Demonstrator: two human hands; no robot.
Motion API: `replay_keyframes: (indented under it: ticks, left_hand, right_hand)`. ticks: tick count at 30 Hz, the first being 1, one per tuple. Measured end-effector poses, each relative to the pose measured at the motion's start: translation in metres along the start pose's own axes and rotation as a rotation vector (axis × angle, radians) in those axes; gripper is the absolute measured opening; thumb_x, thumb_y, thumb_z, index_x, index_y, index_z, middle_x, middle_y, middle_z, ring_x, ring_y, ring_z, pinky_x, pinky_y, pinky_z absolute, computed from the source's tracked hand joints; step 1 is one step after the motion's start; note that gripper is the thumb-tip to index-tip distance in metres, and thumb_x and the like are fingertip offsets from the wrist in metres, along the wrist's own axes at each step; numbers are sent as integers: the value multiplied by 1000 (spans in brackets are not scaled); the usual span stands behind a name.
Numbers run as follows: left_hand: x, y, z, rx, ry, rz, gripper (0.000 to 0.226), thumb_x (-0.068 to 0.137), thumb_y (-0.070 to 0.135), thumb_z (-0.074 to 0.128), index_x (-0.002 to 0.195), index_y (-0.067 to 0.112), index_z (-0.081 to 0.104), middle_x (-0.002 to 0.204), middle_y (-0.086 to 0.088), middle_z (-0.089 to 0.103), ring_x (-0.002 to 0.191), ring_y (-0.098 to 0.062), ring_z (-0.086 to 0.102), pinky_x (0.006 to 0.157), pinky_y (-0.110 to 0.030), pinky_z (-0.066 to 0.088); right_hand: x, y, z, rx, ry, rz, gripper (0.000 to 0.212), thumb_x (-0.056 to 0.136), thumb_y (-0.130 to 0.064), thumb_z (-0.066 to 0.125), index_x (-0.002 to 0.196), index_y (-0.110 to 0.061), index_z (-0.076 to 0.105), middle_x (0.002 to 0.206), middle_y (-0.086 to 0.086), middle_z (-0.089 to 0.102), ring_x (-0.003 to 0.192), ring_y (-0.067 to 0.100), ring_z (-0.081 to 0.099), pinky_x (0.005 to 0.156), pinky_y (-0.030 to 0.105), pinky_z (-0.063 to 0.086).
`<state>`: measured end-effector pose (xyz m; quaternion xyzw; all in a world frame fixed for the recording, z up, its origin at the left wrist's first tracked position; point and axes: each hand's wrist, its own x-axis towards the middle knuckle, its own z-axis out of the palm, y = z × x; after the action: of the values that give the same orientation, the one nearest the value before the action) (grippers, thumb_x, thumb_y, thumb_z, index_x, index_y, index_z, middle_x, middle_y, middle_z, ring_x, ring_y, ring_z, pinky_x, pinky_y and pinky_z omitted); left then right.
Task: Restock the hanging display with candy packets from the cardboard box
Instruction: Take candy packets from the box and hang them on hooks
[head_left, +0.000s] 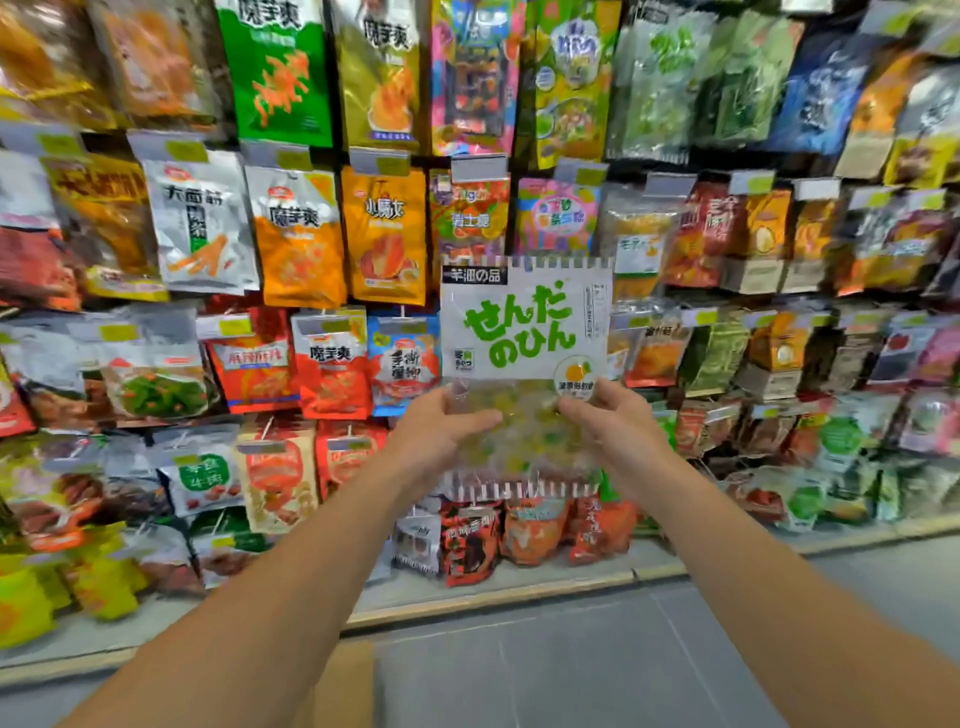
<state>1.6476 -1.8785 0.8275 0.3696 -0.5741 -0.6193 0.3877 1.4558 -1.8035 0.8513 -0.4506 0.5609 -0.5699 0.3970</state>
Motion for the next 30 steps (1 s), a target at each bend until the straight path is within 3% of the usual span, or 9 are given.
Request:
replay_keyframes:
  ticks: [3, 6, 10, 13, 16, 23, 25, 28, 30]
  left_hand:
    - [31, 10, 33, 66, 13, 38, 83, 49, 54, 90, 115, 12, 62, 113, -15, 70, 100, -33, 69, 89, -56, 54]
    - [63, 24, 60, 56, 20, 48, 101, 43, 59, 92, 128, 18, 56, 121, -9, 67, 107, -30, 67, 92, -56, 52]
    - [96, 60, 94, 35, 4, 82, 38, 75, 21, 83, 109, 16, 65, 102, -2, 75, 97, -23, 71, 82, -42, 57]
    - [135, 82, 115, 61, 21, 116, 55, 70, 32, 86, 118, 16, 64, 115, -5, 71, 105, -25, 68, 92, -50, 54]
    - [176, 104, 137, 45, 1, 153, 56, 69, 30, 87, 118, 15, 64, 115, -7, 71, 104, -25, 69, 88, -53, 55]
    - [308, 153, 174, 65, 3, 243, 93, 38, 58, 93, 118, 19, 63, 120, -5, 68, 108, -26, 66, 90, -57, 53]
    - [338, 166, 182, 74, 26, 278, 73, 45, 57, 88, 103, 17, 67, 107, -5, 72, 100, -25, 67, 89, -61, 52]
    - [367, 188, 199, 46, 67, 274, 100, 47, 67, 85, 120, 5, 56, 118, -8, 65, 105, -27, 64, 88, -53, 54]
    - [387, 197, 206, 30, 72, 295, 54, 75, 49, 79, 97, 6, 57, 96, -7, 65, 83, -24, 58, 77, -35, 50]
  right_hand:
    - [16, -8, -43, -4, -6, -8, 14, 91, -23, 71, 97, -21, 58, 112, 7, 64, 106, 20, 63, 91, 39, 53]
    - [39, -21, -75, 12, -15, -72, 33, 87, -30, 74, 115, -16, 65, 114, 9, 69, 108, 24, 66, 100, 47, 51]
    - [82, -38, -107, 60, -43, -117, 23, 89, -28, 72, 109, -24, 61, 109, -2, 63, 99, 11, 62, 102, 41, 48]
    - [123, -53, -136, 19, -26, -183, 88, 78, -46, 78, 149, -13, 38, 144, -2, 48, 127, 17, 50, 111, 48, 41]
    - [172, -68, -164, -30, 4, -230, 105, 69, -56, 80, 152, -11, 34, 144, -2, 50, 134, 21, 47, 111, 49, 40]
    - [285, -109, -217, -40, 87, -321, 55, 74, -43, 79, 122, -19, 66, 113, 0, 72, 107, 21, 68, 98, 51, 52]
    - [312, -120, -226, -56, 120, -326, 72, 66, -50, 83, 127, -17, 62, 112, 0, 73, 106, 21, 69, 97, 51, 53]
    - [343, -140, -239, -149, 141, -341, 92, 61, -60, 81, 134, -12, 54, 112, -1, 69, 107, 20, 66, 92, 45, 55]
    - [364, -150, -249, -152, 138, -317, 55, 80, -41, 76, 123, -14, 56, 111, -3, 65, 104, 17, 63, 80, 35, 55]
